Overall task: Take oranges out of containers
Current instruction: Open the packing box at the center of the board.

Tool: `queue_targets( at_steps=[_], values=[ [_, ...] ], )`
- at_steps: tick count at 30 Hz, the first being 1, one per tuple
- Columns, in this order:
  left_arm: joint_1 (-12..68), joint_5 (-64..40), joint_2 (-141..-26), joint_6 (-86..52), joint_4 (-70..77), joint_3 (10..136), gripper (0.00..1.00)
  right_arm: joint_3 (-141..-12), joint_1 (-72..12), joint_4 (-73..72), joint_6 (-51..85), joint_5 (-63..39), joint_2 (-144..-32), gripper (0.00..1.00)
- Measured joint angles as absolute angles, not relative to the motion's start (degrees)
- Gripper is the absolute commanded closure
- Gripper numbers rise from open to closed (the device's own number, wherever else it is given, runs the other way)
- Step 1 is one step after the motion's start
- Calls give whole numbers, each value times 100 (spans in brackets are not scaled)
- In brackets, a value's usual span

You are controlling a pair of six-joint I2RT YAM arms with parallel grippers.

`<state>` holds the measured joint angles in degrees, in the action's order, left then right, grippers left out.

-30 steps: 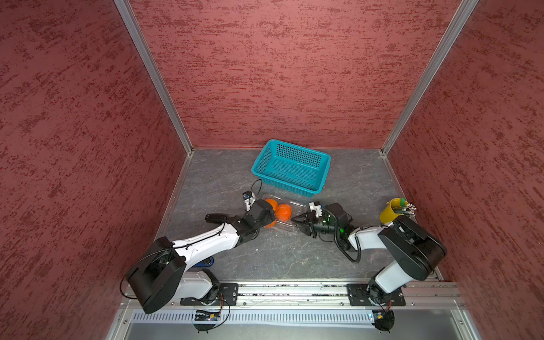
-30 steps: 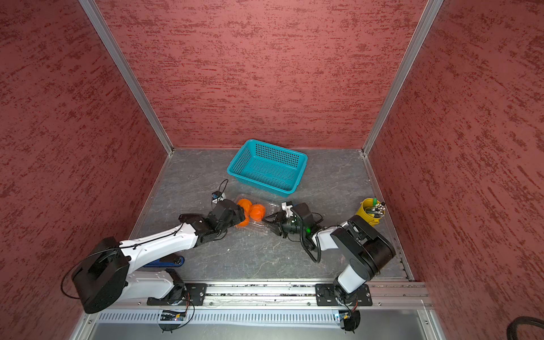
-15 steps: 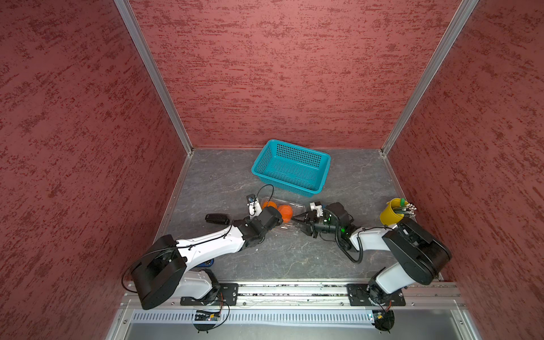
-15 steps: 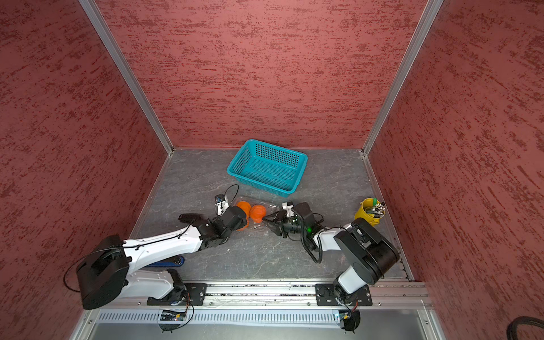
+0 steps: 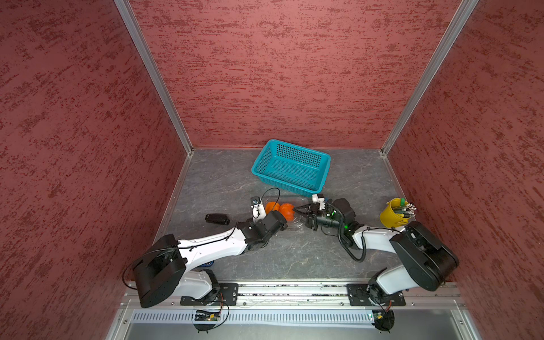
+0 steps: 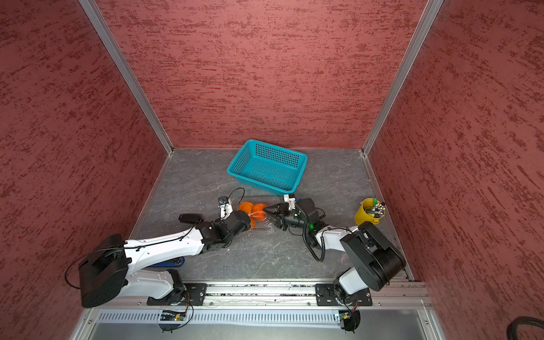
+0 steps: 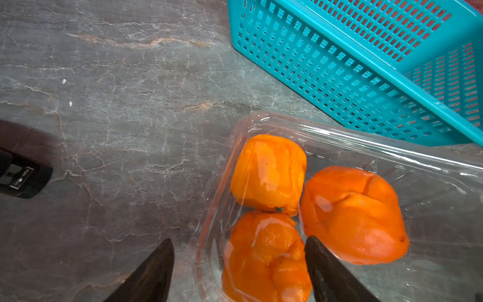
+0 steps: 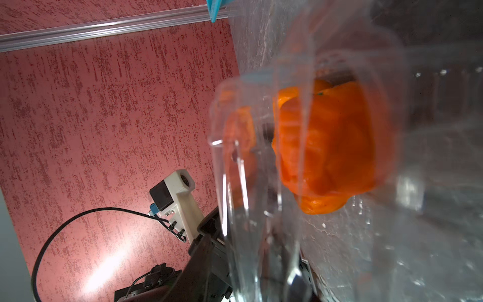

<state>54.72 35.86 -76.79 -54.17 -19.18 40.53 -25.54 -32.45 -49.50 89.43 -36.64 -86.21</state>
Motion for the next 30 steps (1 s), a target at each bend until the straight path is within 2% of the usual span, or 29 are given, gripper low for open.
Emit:
queue_targets(
  at_steps=[4,8,11,16,22,27,30],
  values=[
    [5428,3463,-7557,-5347,-1999,4058,13,-2561,-3247,-4692,8761,-3662,-8532,62],
    [5170,3111,-7369,-5207,-2084,4058,6,-2644,-3247,-4023,8348,-3607,-8171,68],
    [4901,2827,-7201,-5076,-2171,4056,1,-2727,-3247,-3743,8103,-3533,-7990,68],
    [4543,2405,-6770,-4939,-2211,4042,1,-2733,-3247,-3660,7961,-3439,-8005,70],
    [4335,2078,-5688,-5089,-2294,3743,0,-2458,-3247,-4141,8125,-3267,-8239,71],
    [5072,2040,-4692,-5588,-2650,3336,5,-2202,-3304,-4611,8361,-2919,-8283,72],
    [5828,2064,-4268,-6104,-2759,2941,15,-2200,-3444,-4744,8381,-2611,-8276,71]
  ],
)
